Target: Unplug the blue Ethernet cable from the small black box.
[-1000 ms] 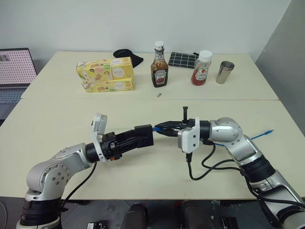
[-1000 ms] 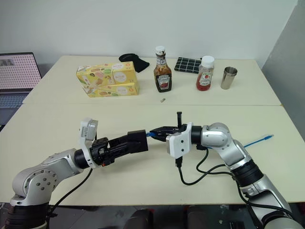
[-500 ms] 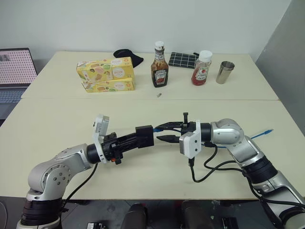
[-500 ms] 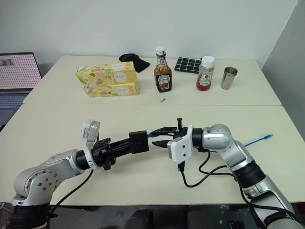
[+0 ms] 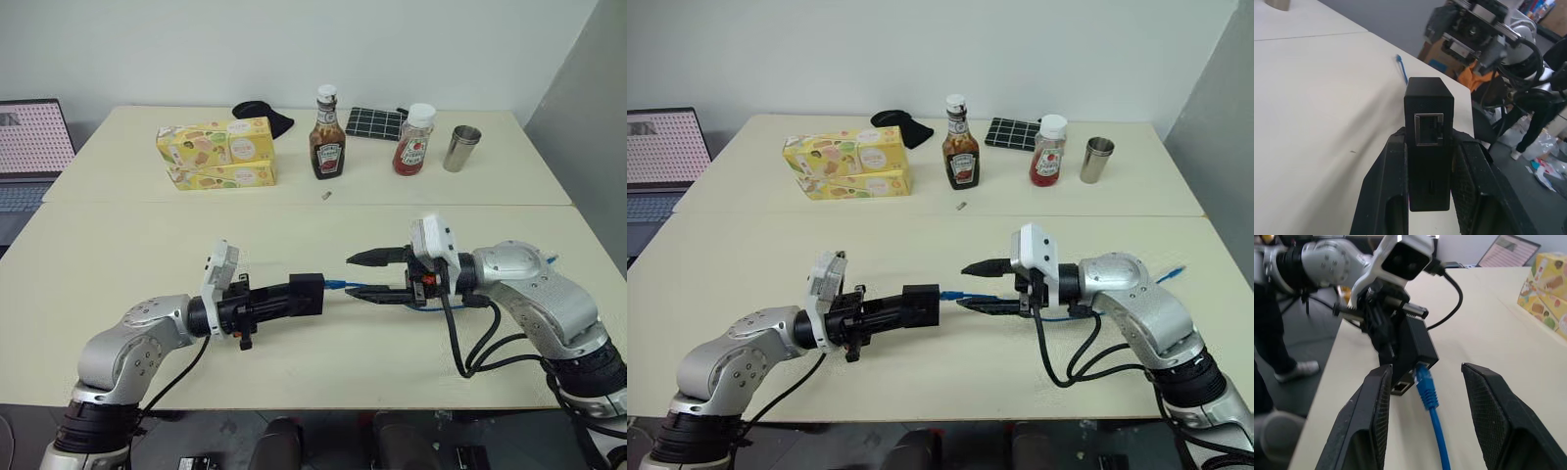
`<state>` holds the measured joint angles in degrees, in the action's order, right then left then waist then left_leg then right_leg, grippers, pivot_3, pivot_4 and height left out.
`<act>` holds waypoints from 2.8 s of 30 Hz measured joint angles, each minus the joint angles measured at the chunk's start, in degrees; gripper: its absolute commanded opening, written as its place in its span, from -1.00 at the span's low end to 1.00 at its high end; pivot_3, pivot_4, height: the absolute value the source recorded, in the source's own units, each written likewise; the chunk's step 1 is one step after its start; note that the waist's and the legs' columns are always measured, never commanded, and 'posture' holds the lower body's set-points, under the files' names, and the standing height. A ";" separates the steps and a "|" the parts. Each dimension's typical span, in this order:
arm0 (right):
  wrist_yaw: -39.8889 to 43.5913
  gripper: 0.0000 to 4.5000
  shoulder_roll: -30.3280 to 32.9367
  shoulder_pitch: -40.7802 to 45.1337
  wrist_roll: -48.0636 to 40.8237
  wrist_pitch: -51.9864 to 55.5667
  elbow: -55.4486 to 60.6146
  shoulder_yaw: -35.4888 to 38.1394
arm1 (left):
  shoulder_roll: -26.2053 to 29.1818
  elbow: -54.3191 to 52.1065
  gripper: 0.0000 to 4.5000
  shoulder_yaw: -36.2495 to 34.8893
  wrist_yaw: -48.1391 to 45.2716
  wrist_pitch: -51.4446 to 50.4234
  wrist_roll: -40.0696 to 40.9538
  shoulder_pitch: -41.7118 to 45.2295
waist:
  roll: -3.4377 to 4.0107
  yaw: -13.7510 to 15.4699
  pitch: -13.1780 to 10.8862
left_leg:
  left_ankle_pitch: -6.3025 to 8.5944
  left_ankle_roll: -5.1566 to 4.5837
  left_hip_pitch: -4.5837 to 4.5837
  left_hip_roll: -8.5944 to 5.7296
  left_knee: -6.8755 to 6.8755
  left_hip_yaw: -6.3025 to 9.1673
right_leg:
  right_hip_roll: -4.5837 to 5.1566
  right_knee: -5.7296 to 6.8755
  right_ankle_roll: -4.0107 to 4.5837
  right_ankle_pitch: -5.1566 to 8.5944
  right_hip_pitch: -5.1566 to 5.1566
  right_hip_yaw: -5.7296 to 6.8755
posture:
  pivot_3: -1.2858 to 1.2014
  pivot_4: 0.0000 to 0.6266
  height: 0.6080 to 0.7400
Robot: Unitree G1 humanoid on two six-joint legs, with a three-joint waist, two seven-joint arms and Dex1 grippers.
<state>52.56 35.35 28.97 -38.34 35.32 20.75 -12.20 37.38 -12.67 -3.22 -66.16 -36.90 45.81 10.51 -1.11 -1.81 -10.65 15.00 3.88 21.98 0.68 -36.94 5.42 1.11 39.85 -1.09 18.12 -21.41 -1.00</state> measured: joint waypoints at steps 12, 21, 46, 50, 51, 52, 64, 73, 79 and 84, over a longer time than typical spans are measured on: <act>-4.39 0.05 -4.05 1.61 -6.40 15.92 0.17 0.18 | -0.04 1.47 -0.66 0.17 -2.30 1.34 -0.93 1.00 | 0.00 0.01 0.00 | 0.00 -0.01 0.04 0.00 0.00 0.00 | -0.02 -0.04 -0.01 0.00 -0.02 0.04 | 0.03 -0.52 1.00; -4.18 0.05 -5.05 2.16 -6.30 16.98 0.00 0.15 | -0.07 1.32 -0.66 0.18 -2.33 2.13 -1.09 -0.07 | 0.01 0.00 0.00 | 0.01 -0.01 0.04 0.00 0.00 -0.01 | -0.03 -0.05 -0.01 0.01 -0.02 0.04 | 0.03 -0.52 1.00; 0.43 -0.46 -4.71 4.05 -1.28 15.55 -3.05 -1.49 | -1.06 0.87 -0.66 0.53 -2.43 2.62 -1.71 -1.23 | 0.01 0.00 -0.01 | 0.00 -0.01 0.05 0.00 0.01 0.00 | -0.03 -0.08 -0.01 0.01 -0.02 0.05 | 0.03 -0.52 1.00; 0.37 -0.04 -5.19 4.03 -5.50 18.75 -3.82 2.43 | -1.05 0.94 -0.66 0.55 -3.42 2.67 -1.86 -1.22 | 0.01 0.00 -0.01 | 0.01 -0.01 0.06 0.00 0.01 0.01 | -0.03 -0.08 -0.01 0.01 -0.02 0.06 | 0.03 -0.52 1.00; 0.30 0.08 -5.26 3.99 -6.67 19.87 -3.93 3.32 | -1.05 0.98 -0.66 0.55 -3.62 2.67 -1.86 -1.21 | 0.01 0.00 -0.01 | 0.01 -0.01 0.05 0.00 0.02 0.00 | -0.03 -0.08 -0.01 0.01 -0.02 0.05 | 0.03 -0.52 1.00; 0.16 0.10 -5.39 3.85 -8.19 21.23 -4.06 4.33 | -1.05 1.02 -0.66 0.55 -3.97 2.64 -1.86 -1.18 | 0.01 0.01 -0.01 | 0.01 -0.01 0.06 0.00 0.02 0.00 | -0.03 -0.08 -0.01 0.01 -0.02 0.06 | 0.03 -0.52 1.00; -5.46 0.10 -9.20 1.34 -12.11 26.60 -1.89 4.78 | -1.82 2.05 -0.66 0.57 -4.75 2.20 -1.62 0.85 | 0.02 -0.03 -0.01 | 0.01 -0.01 0.07 -0.01 0.03 -0.02 | -0.06 -0.09 -0.02 0.01 -0.04 0.05 | 0.03 -0.52 1.00; -6.39 0.10 -9.18 1.34 -12.03 26.58 -1.85 4.31 | -2.44 2.40 -0.66 0.59 -4.78 2.20 -1.62 0.88 | 0.02 -0.02 -0.01 | 0.01 -0.01 0.07 -0.02 0.03 -0.01 | -0.07 -0.10 -0.02 0.01 -0.04 0.06 | 0.03 -0.52 1.00; -6.15 0.10 -8.46 1.34 -11.92 26.36 -1.86 4.14 | -2.49 2.53 -0.66 0.59 -4.78 2.22 -1.63 0.88 | 0.02 -0.02 -0.01 | 0.01 -0.01 0.07 -0.02 0.03 -0.01 | -0.08 -0.11 -0.02 0.01 -0.04 0.06 | 0.03 -0.52 1.00; -5.98 0.10 -7.84 1.34 -11.92 26.33 -1.87 4.17 | -2.49 2.53 -0.66 0.59 -4.78 2.24 -1.64 0.84 | 0.02 -0.01 -0.01 | 0.01 -0.01 0.08 -0.02 0.03 -0.02 | -0.07 -0.11 -0.02 0.01 -0.04 0.06 | 0.03 -0.52 1.00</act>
<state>46.58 27.51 30.30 -50.26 61.66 18.88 -8.03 34.89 -10.14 -2.63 -70.94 -34.66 44.18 11.35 -1.10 -1.82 -10.66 15.01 3.86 22.05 0.66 -36.91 5.40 1.03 39.73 -1.11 18.12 -21.45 -0.94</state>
